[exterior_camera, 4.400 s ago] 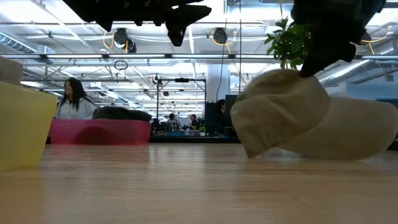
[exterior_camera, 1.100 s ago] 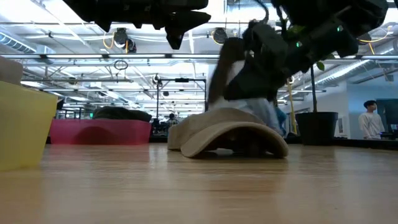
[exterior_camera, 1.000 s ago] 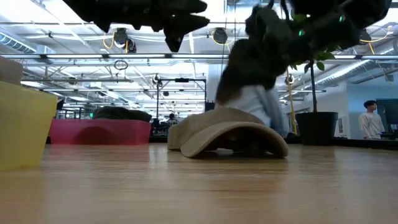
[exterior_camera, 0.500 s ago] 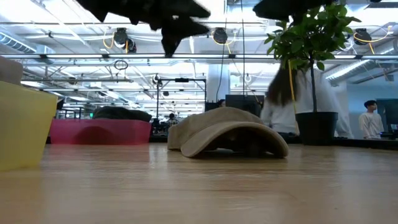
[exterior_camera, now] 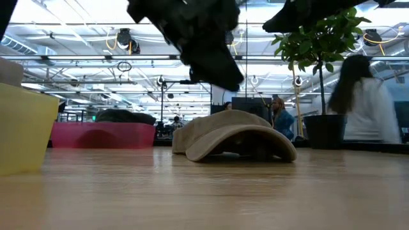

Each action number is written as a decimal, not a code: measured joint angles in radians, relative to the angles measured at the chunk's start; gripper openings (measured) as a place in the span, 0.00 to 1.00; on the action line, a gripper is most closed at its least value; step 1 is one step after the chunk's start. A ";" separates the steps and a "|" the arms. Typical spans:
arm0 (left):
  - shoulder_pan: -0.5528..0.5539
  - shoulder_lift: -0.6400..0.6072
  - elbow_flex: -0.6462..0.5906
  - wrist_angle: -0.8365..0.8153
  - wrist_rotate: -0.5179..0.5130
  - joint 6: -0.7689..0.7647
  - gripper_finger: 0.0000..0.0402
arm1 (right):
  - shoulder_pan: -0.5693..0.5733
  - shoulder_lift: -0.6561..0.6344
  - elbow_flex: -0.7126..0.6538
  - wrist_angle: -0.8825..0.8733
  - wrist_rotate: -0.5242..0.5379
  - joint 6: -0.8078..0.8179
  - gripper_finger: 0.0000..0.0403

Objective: Pick & Place hat
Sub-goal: Put the brown cap into the yellow bin

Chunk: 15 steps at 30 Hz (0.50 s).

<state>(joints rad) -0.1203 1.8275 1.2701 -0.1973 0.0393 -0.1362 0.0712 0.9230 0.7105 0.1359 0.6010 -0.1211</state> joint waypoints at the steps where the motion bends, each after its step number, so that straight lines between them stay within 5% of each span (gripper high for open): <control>1: -0.002 0.026 0.020 -0.005 0.000 0.000 0.37 | 0.002 0.000 0.000 -0.003 0.000 0.000 0.26; 15: 0.020 0.130 0.133 -0.153 -0.138 -0.021 0.56 | 0.002 0.000 0.000 -0.021 0.000 -0.007 0.25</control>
<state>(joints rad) -0.1001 1.9576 1.4033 -0.3504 -0.0985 -0.1570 0.0731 0.9230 0.7105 0.1149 0.6014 -0.1284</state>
